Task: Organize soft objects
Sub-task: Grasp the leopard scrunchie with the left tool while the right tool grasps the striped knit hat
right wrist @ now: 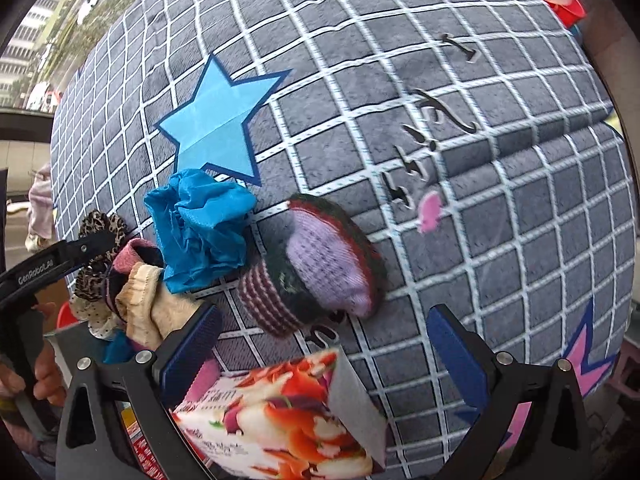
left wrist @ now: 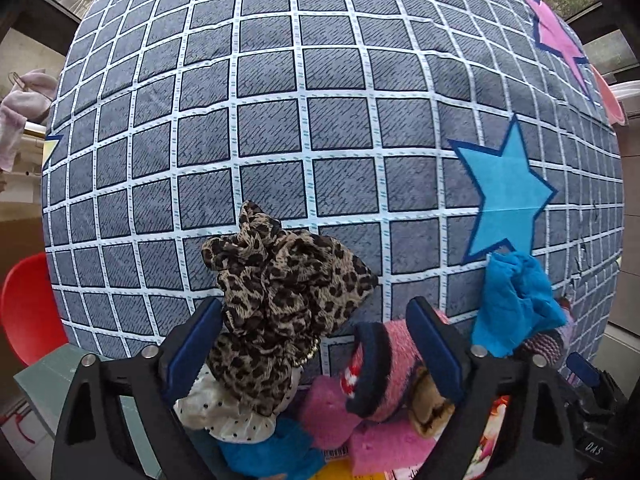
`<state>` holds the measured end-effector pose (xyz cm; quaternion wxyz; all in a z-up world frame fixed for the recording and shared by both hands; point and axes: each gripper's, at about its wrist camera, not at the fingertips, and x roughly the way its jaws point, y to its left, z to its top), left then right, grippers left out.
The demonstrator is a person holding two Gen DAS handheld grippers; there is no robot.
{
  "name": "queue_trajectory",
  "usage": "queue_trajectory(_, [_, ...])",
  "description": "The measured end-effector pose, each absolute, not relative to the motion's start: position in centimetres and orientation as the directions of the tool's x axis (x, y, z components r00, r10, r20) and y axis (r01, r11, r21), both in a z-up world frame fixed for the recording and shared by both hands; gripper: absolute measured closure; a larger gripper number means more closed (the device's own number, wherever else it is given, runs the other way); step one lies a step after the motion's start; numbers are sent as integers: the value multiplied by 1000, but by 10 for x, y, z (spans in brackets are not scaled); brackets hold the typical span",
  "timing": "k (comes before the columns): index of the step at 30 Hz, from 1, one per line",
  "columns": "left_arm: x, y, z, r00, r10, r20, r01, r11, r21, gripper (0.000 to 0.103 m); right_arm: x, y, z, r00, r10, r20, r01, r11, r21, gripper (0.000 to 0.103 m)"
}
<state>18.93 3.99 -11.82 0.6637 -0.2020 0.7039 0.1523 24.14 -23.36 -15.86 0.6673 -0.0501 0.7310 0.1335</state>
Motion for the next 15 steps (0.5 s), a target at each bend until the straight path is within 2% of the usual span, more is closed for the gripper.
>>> queue_trajectory(5, [202,45,-123,-60,-55,-997,-495,868,-18,13,240,-219,-173,-101,86,-991,-298,948,113,0])
queue_trajectory(8, [211,50,-149,-95,-88,-992,-510,860,-28,31,237,-210,-178,-96,68,-993,-324,941,96,1])
queue_trajectory(9, [211,51,-157,-111,-102,-989,-519,854,-30,41,236,-207,-180,-93,68,-993,-332,939,95,6])
queue_trajectory(11, [208,51,-165,-100,-125,-987,-537,842,-53,50,234,-203,-185,-88,20,-996,-357,933,50,26])
queue_trajectory(12, [208,50,-167,-85,-127,-988,-535,843,-62,63,233,-201,-188,-84,-1,-996,-361,932,30,29])
queue_trajectory(13, [204,48,-168,-74,-148,-986,-534,841,-86,70,232,-201,-189,-88,8,-996,-356,934,39,31])
queue_trajectory(15, [199,51,-170,-4,-206,-979,-541,824,-171,74,230,-202,-188,-82,20,-996,-351,935,47,39])
